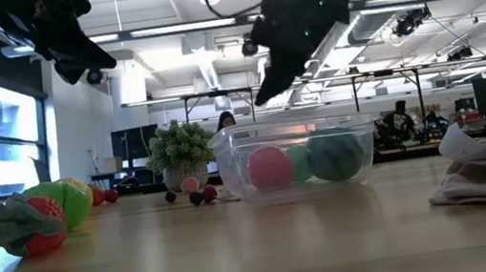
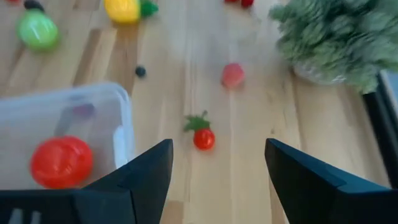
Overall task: Pick and placing Produce into tupperware
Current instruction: Put the red cherry into the transparent bin
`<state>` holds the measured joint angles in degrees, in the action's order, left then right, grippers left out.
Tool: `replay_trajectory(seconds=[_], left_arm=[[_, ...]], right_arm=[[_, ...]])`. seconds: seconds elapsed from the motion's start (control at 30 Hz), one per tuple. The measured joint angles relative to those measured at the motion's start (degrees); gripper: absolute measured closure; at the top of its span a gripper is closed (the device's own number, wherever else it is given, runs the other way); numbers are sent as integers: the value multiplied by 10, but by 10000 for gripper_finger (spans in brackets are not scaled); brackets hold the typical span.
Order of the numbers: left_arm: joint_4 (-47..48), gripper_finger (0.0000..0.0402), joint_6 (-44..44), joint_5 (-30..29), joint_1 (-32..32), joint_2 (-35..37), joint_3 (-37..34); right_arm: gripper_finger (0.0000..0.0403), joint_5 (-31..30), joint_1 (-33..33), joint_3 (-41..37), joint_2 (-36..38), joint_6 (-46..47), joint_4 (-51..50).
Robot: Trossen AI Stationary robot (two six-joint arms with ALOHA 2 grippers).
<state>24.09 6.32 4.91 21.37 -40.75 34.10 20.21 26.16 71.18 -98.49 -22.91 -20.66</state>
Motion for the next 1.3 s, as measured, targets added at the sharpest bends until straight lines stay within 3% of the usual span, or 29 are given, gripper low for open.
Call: replay_trajectory(seconds=[0.33,0.57,0.87,1.3], left_arm=[[0,401,0,0,0,0,0],[0,401,0,0,0,0,0],[0,401,0,0,0,0,0],[0,401,0,0,0,0,0]], right_arm=[[157,26,5,0,-77,-24,35],[157,28,-14,65,-142,-27,5],[157,-4,-28,148,-205,-33,-62],[157,-51,-40,153,-242,-28,-58]])
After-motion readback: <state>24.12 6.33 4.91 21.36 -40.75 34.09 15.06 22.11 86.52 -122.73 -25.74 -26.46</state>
